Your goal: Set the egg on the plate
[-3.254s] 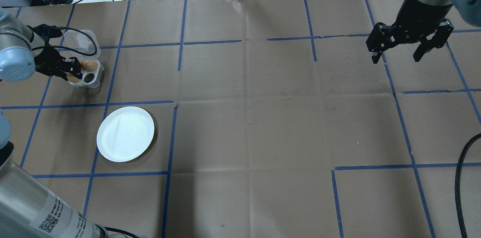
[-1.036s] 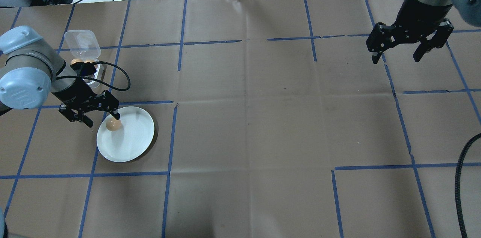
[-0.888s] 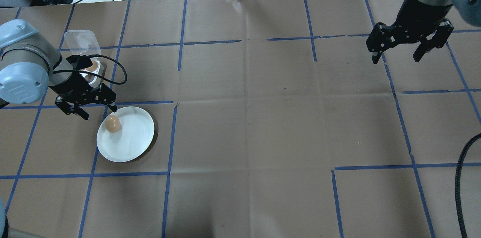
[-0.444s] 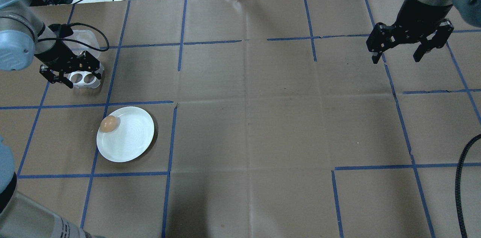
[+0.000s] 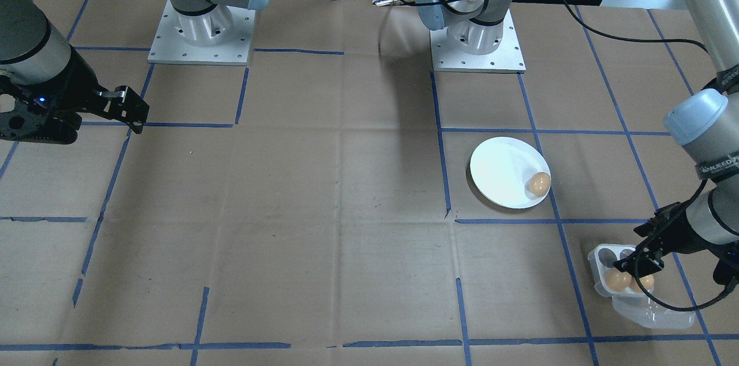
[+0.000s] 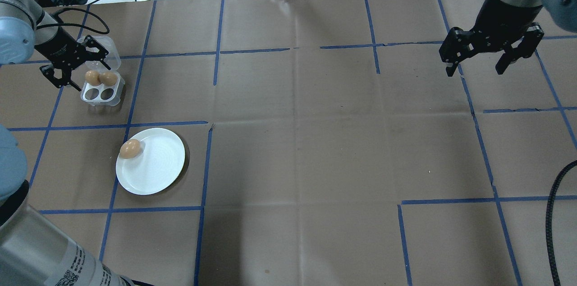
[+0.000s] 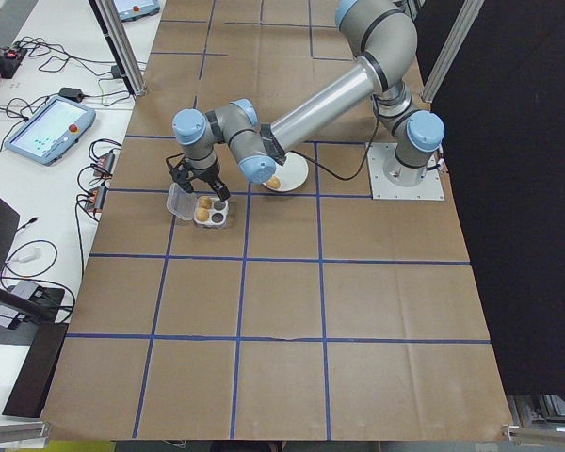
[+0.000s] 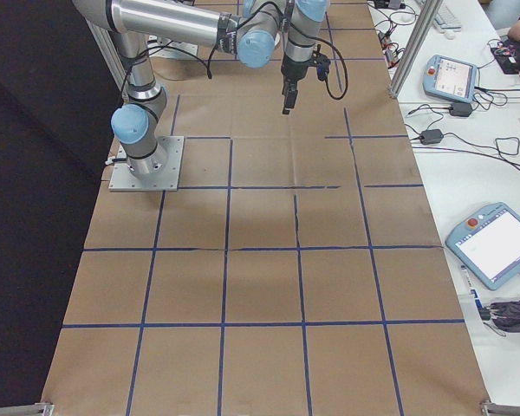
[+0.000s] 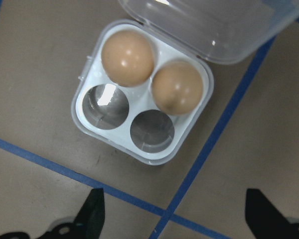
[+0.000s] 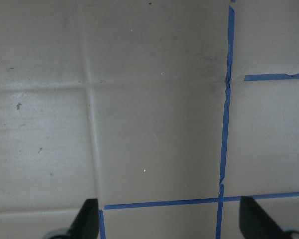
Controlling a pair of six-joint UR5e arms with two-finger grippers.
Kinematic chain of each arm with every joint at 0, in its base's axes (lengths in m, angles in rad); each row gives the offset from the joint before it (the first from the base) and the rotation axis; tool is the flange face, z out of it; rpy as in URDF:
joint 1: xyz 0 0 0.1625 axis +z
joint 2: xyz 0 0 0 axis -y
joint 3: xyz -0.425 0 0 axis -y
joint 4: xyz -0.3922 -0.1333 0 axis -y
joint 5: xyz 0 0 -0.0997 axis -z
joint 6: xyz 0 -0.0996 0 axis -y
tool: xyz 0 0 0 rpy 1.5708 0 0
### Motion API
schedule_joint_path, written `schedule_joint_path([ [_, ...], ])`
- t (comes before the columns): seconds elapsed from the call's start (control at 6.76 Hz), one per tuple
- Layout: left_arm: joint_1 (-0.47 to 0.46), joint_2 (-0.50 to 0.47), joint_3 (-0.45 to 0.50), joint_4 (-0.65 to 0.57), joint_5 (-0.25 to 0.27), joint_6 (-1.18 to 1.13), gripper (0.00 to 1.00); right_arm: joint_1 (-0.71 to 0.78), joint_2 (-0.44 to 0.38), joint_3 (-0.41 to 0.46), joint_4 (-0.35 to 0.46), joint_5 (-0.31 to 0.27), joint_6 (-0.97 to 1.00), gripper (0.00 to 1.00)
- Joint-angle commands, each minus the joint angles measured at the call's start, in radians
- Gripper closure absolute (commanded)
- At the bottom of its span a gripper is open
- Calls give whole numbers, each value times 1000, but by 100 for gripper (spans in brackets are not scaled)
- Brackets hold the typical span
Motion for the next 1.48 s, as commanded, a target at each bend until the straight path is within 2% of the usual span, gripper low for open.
schedule_joint_path([
  [0.0,21,-36,28,7,-3,-197,1,0,0,0,0,0,0,0],
  [0.15,24,-50,49,50,1,-414,4,0,0,0,0,0,0,0],
  [0.44,30,-78,58,84,136,-531,4,0,0,0,0,-2,0,0],
  [0.59,30,-90,65,98,132,-583,4,0,0,0,0,0,0,0],
  [0.74,30,-101,75,102,79,-593,4,0,0,0,0,0,0,0],
  [1.04,30,-122,89,122,29,-602,4,0,0,0,0,0,0,0],
  [1.33,30,-133,85,121,24,-600,4,0,0,0,0,0,0,0],
])
